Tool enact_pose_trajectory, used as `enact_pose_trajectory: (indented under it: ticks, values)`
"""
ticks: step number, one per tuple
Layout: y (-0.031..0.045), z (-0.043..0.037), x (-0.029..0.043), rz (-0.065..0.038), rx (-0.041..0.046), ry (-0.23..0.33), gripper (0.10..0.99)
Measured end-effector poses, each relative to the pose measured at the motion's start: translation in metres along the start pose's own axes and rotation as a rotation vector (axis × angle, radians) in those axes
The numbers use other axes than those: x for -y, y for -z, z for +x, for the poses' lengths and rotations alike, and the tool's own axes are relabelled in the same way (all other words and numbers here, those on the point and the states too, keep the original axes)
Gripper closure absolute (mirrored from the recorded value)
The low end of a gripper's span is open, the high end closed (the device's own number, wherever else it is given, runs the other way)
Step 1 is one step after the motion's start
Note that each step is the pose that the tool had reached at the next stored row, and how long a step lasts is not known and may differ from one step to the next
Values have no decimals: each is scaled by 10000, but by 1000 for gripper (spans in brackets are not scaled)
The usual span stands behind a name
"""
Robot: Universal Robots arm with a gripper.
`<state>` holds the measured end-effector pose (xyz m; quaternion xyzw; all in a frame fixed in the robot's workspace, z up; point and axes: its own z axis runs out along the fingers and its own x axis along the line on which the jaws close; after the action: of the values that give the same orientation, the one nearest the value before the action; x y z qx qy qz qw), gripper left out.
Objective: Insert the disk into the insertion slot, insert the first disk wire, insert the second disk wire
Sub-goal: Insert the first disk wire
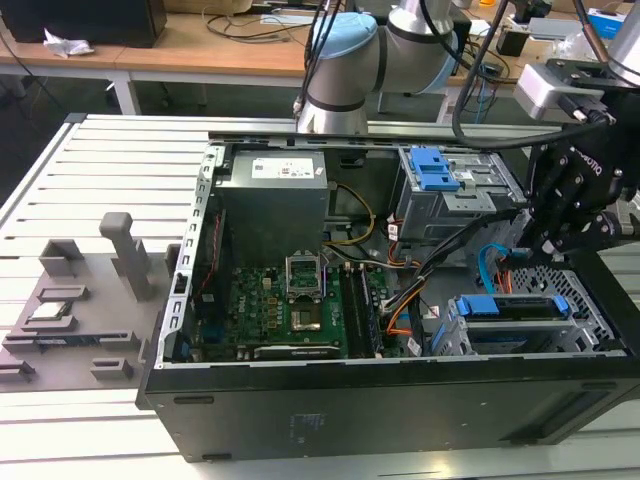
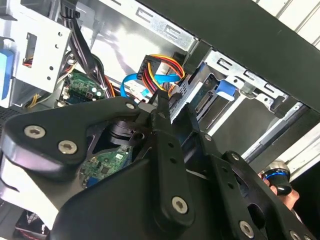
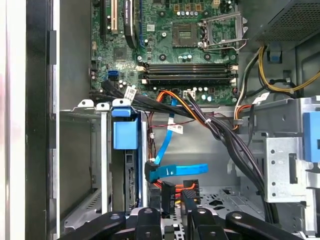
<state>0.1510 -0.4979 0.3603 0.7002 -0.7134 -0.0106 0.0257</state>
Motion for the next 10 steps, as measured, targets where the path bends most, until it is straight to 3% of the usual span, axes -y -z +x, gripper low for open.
enact_pose_trajectory:
  ticks: [6,8,10]
  values:
    - [-59,0,-7,0,-31,-2,796]
    - [-59,0,-7,0,-31,-2,918]
    - [-59,0,-7,0,-32,-1,918]
